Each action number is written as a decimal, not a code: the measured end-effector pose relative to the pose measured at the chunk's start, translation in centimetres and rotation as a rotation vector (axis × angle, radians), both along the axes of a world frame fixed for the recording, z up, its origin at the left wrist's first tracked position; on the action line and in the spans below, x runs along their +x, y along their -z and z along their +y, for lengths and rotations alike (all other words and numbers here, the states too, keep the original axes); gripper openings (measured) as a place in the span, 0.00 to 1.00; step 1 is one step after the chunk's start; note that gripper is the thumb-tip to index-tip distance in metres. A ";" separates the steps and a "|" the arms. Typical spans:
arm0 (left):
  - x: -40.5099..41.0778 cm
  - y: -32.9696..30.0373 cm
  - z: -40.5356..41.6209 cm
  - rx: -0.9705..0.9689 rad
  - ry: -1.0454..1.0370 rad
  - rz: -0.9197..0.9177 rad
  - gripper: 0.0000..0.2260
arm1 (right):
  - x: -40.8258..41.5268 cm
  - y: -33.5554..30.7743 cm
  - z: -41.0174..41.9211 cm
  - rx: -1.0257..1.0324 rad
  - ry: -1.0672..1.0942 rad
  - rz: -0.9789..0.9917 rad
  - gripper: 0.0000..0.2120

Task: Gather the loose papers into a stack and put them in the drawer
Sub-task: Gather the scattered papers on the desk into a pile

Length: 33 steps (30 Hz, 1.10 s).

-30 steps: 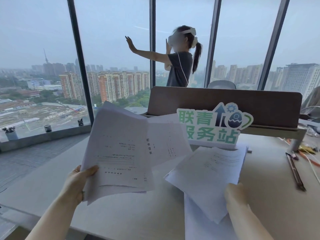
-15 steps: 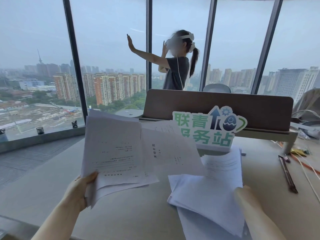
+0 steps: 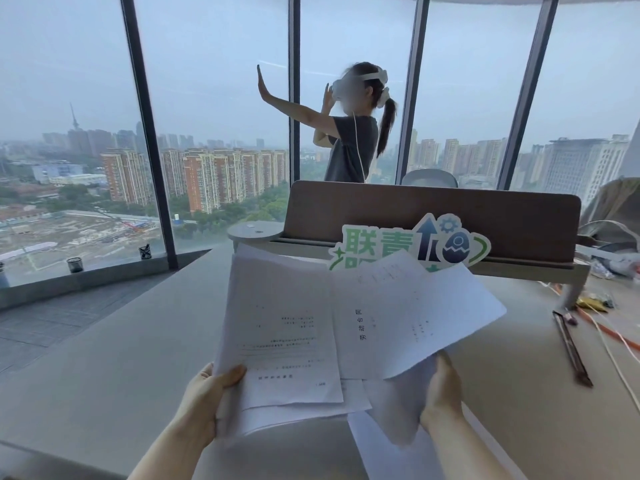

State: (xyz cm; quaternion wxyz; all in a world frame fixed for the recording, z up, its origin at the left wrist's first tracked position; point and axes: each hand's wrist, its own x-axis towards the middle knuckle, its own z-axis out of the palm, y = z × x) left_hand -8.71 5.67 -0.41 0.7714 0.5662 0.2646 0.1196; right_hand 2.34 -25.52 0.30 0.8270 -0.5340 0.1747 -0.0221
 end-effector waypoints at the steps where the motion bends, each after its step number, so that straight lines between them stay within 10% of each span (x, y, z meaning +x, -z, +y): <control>1: 0.1 0.3 -0.3 -0.006 -0.006 0.001 0.15 | -0.1 0.1 0.2 0.009 0.023 -0.005 0.26; 11: 0.9 1.3 -1.8 -0.083 -0.081 0.035 0.10 | -1.4 0.5 0.1 -0.119 0.031 0.092 0.08; 33: 1.1 0.4 -2.3 -0.042 0.053 0.080 0.15 | 1.5 -0.1 -0.4 -0.071 -0.149 0.228 0.12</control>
